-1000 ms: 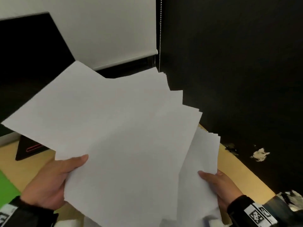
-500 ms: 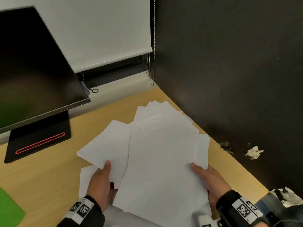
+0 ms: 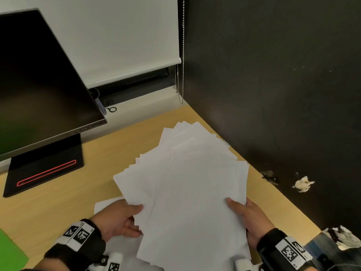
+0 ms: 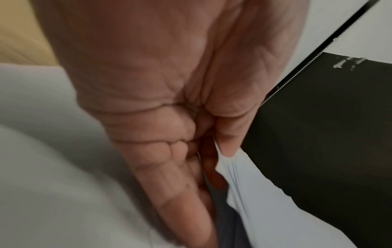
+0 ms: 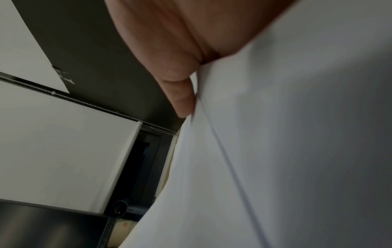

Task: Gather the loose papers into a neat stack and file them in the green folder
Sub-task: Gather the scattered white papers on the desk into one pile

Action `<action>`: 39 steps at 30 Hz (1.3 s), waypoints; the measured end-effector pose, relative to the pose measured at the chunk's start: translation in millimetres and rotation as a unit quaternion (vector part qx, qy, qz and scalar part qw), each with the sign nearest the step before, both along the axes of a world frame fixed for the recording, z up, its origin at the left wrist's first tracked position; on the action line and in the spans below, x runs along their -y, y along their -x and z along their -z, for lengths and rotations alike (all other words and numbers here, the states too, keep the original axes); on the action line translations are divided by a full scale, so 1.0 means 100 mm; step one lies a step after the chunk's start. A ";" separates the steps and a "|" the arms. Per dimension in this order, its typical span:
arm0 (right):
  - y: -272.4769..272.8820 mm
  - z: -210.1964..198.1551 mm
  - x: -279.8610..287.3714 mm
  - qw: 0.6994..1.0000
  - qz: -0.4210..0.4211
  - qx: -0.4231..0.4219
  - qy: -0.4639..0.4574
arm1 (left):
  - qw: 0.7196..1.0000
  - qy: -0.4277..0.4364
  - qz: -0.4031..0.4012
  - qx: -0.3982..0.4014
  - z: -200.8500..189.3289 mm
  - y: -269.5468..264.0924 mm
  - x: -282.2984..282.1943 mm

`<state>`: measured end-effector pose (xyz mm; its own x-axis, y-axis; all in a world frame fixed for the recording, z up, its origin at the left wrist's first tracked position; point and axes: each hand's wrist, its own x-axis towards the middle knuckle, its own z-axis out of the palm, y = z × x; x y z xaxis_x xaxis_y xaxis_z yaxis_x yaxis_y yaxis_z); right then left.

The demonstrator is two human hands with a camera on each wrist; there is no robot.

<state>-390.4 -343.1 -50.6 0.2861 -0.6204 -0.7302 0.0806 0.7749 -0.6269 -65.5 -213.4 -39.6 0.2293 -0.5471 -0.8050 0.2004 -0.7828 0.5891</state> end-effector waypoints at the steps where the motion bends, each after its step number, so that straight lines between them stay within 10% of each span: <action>1: 0.00 0.01 0.00 1.000 0.001 0.000 0.001 | 1.000 0.017 -0.005 0.021 0.00 0.01 0.03; 6: 0.01 0.03 -0.01 1.000 0.000 0.002 0.000 | 0.986 0.107 -0.065 0.106 0.01 0.02 0.28; 22: -0.02 0.00 -0.01 1.000 0.027 0.013 0.001 | 0.946 0.028 0.098 0.309 -0.09 -0.04 0.51; 31: -0.02 -0.03 0.00 1.000 0.012 0.020 -0.003 | 0.948 0.009 0.231 0.220 -0.20 -0.15 0.74; 36: -0.03 -0.03 0.01 1.000 0.011 0.019 0.001 | 0.973 0.072 0.113 0.187 -0.19 -0.07 0.97; 39: -0.05 -0.04 0.02 1.000 0.006 0.015 0.002 | 0.956 0.086 0.178 0.217 -0.11 0.13 1.09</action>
<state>-385.2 -345.1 -46.7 0.3004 -0.6277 -0.7182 0.1093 0.7707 -0.6278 -78.3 -322.8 -29.0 0.2948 -0.7688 -0.5675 -0.3531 -0.6395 0.6829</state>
